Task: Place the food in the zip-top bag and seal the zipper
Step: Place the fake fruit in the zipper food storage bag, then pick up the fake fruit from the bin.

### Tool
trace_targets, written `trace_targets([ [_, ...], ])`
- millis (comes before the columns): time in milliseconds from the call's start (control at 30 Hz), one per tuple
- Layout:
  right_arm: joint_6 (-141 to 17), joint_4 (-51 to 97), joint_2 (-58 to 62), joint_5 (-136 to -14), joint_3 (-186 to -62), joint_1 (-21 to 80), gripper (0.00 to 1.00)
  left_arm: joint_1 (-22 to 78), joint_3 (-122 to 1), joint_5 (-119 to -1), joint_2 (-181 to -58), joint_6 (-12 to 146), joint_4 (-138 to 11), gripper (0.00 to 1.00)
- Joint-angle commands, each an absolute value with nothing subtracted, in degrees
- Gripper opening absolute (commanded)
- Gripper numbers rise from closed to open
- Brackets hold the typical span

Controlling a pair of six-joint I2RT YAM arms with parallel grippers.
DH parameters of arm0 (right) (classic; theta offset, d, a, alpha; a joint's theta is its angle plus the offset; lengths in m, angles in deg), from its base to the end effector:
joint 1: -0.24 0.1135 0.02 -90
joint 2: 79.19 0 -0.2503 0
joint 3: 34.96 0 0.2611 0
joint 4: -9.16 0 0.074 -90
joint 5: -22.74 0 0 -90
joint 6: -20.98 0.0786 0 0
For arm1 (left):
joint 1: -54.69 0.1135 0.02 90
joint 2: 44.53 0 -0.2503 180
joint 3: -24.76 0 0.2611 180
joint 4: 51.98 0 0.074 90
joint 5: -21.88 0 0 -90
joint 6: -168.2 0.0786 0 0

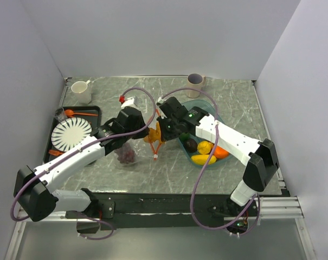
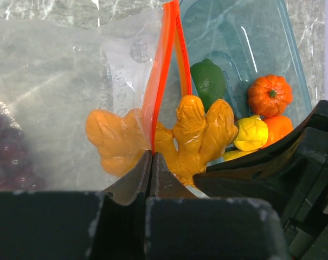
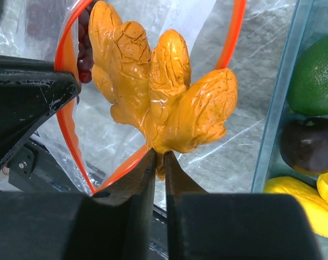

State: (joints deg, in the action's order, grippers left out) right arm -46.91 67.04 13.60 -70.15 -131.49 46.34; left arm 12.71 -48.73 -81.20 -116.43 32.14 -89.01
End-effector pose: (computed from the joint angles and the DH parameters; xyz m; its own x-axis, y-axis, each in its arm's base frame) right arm 0.2621 0.2780 0.2569 -0.7992 -0.2884 -0.5273 -0.4742 0.8417 0.2583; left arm 0.2542 -0.2048 0.2714 -0.6695 -0.3411 -0.6598 0.0466 0.8673 -0.4956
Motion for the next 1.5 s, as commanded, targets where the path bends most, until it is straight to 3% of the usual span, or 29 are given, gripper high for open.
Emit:
trace_targets([
  [0, -47.14, 65.87, 13.53, -70.42, -134.90, 46.38, 0.21, 12.32, -50.41, -79.81, -115.63, 31.79, -85.75, 0.01],
  [100, -46.43, 64.37, 13.27, -70.95, -135.17, 46.38, 0.30, 12.24, -50.23, -79.46, -115.55, 31.62, -85.57, 0.01],
  [300, -44.76, 59.98, 12.66, -72.88, -135.96, 46.29, 0.30, 12.24, -49.35, -79.19, -114.23, 31.27, -85.04, 0.01],
  [433, -42.13, 60.86, 9.85, -64.90, -134.04, 43.93, 0.34, 12.24, -49.35, -82.17, -112.65, 30.83, -87.58, 0.01],
  [600, -37.12, 56.91, -1.04, -58.38, -119.75, 35.33, 0.53, 12.32, -46.99, -88.41, -108.44, 29.69, -88.73, 0.01],
  [700, -36.06, 55.67, -4.56, -58.73, -113.22, 28.46, 0.56, 12.32, -44.78, -87.72, -106.15, 31.09, -86.80, 0.01],
  [733, -36.58, 55.23, -5.00, -59.78, -111.89, 27.41, 0.61, 12.50, -44.43, -87.72, -105.79, 31.09, -86.62, 0.01],
  [900, -39.75, 55.05, -2.64, -63.83, -109.15, 25.73, 0.70, 12.41, -44.25, -86.66, -106.75, 31.00, -86.97, 0.01],
  [1033, -37.21, 57.24, -0.09, -57.36, -109.51, 25.20, 0.72, 12.41, -45.74, -85.70, -108.42, 31.62, -87.94, 0.01],
  [1267, -31.32, 60.41, 0.61, -42.05, -109.42, 23.27, 0.88, 12.41, -46.27, -84.99, -109.39, 32.15, -87.94, 0.01],
  [1467, -30.00, 58.92, 2.11, -44.22, -108.45, 18.18, 0.94, 12.41, -46.62, -84.64, -110.54, 32.06, -88.03, 0.01],
])
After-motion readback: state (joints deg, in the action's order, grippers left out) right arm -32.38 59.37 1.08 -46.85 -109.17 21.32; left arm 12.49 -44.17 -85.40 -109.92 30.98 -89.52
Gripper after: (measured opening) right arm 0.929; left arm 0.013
